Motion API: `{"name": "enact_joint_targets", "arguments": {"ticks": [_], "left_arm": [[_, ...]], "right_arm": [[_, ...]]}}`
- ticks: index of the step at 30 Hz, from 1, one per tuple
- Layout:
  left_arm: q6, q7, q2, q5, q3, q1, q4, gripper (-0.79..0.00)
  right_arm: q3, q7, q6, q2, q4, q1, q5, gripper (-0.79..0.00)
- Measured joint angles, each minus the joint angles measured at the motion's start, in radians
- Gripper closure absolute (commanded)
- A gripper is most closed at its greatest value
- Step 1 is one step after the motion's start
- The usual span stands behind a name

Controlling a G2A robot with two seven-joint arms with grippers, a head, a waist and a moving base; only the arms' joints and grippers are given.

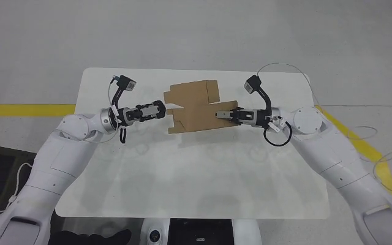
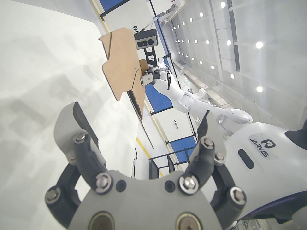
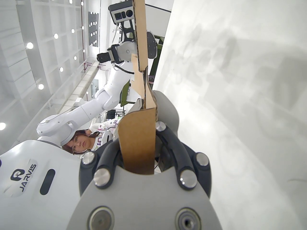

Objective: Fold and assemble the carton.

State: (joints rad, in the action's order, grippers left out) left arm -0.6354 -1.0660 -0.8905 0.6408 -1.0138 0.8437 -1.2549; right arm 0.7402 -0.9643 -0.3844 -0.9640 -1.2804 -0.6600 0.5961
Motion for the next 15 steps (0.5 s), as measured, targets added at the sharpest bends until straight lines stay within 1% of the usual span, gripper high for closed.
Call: {"name": "enact_joint_targets", "arguments": {"ticks": [7,15], "left_arm": [[0.001,-0.007,-0.019,-0.006,0.022,-0.022,0.025,-0.785],[-0.009,-0.001,-0.030,0.029,0.003,-0.027,0.018,-0.785]], "right_arm": [[0.027,0.011,0.009,-0.001,-0.013,-0.036,-0.026,0.000],[0.057,0.012,0.022,-0.003,-0.009,-0.065,-0.053,0.000]]}}
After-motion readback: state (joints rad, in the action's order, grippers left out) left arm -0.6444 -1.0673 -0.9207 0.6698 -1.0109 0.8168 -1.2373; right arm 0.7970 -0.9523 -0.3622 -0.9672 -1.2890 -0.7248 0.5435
